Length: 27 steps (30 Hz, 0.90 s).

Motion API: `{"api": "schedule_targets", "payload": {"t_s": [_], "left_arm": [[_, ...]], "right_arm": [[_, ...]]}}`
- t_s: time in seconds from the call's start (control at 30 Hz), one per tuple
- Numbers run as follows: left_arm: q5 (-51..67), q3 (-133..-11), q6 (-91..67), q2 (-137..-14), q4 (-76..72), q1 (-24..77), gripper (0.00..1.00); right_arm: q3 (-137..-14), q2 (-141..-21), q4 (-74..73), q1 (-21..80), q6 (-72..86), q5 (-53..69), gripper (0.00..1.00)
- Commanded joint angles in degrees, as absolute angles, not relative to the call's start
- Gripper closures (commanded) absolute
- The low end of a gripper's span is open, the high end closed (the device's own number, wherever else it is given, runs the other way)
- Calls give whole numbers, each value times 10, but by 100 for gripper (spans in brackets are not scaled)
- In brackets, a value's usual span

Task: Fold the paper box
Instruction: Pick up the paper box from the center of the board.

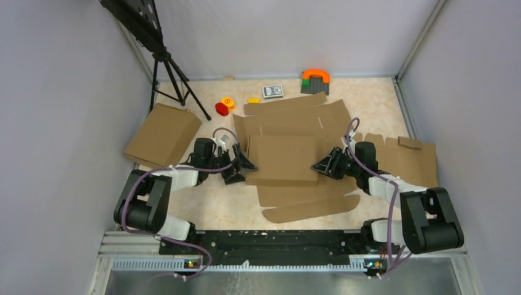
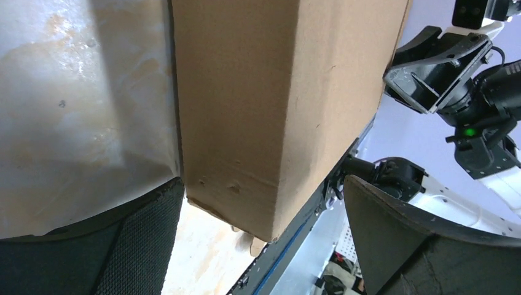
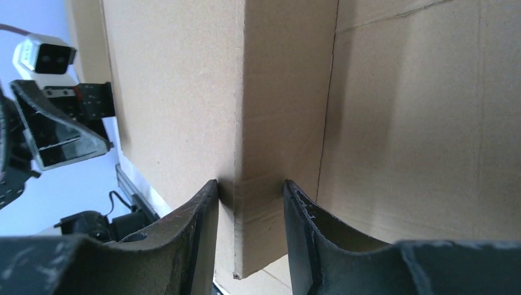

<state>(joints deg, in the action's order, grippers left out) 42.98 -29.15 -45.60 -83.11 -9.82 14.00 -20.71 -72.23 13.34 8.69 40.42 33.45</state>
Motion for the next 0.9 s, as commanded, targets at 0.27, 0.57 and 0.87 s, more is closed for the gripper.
{"api": "schedule_targets", "payload": {"t_s": [0.27, 0.57, 0.87], "left_arm": [[533, -247, -592, -892, -356, 138, 8], [579, -211, -781, -931, -661, 139, 37], [552, -226, -701, -846, -521, 138, 48]], "right_arm": [[-177, -787, 166, 44, 378, 378, 71], [-183, -783, 169, 43, 376, 392, 71], [-210, -711, 95, 43, 351, 385, 50]]}}
